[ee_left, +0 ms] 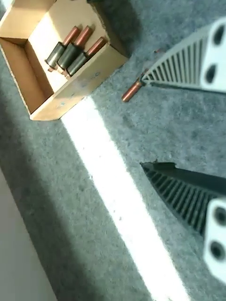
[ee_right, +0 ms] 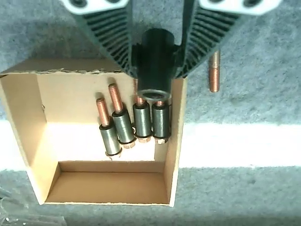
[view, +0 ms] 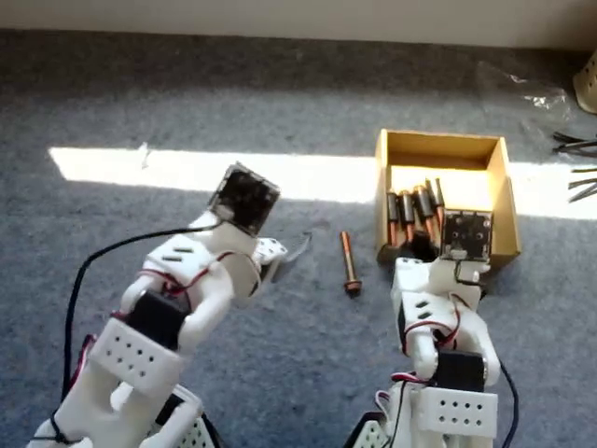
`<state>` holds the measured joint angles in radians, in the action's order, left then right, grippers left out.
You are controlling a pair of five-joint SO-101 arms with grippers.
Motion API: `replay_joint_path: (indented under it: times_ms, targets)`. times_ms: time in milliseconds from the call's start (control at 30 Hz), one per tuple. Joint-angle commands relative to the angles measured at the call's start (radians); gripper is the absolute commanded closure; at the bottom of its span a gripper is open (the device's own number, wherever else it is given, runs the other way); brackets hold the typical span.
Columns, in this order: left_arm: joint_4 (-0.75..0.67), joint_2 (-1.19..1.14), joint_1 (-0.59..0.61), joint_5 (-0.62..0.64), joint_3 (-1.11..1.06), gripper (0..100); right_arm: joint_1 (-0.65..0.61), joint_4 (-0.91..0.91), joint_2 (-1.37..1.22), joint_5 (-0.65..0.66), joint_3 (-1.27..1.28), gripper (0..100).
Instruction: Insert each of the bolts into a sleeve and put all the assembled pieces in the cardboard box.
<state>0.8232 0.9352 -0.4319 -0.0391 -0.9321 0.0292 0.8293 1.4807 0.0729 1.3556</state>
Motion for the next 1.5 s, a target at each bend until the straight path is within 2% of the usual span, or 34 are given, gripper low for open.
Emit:
replay_joint_path:
  times_ms: [0,100,267,433,633,1100,1200,1333,1467]
  targets:
    - [-0.003,-0.182,-0.096,0.037,0.094,76,0.019,-0.002,0.016,-0.011,-0.013,99.3]
    - [-0.043,-0.309,-0.107,0.098,0.133,75,0.053,-0.004,0.016,-0.011,-0.013,99.3]
    - [-0.183,-0.509,-0.111,0.121,0.145,75,0.067,-0.004,0.016,-0.011,-0.013,99.3]
    - [-0.348,-0.661,-0.114,0.292,0.143,75,0.067,-0.004,0.016,-0.011,-0.013,99.3]
    - [-0.471,-0.805,-0.168,0.31,0.147,75,0.067,-0.004,0.016,-0.009,-0.013,99.3]
    - [-0.499,-0.852,-0.216,0.308,0.148,75,0.067,-0.004,0.016,-0.005,-0.013,99.3]
    - [-0.54,-0.863,-0.214,0.308,0.14,75,0.067,-0.004,0.016,-0.005,-0.013,99.3]
    - [-0.595,-0.974,-0.214,0.308,0.174,75,0.067,-0.004,0.016,-0.003,-0.013,99.3]
    - [-0.582,-1.05,-0.209,0.308,0.243,75,0.067,-0.004,0.016,-0.003,-0.013,99.3]
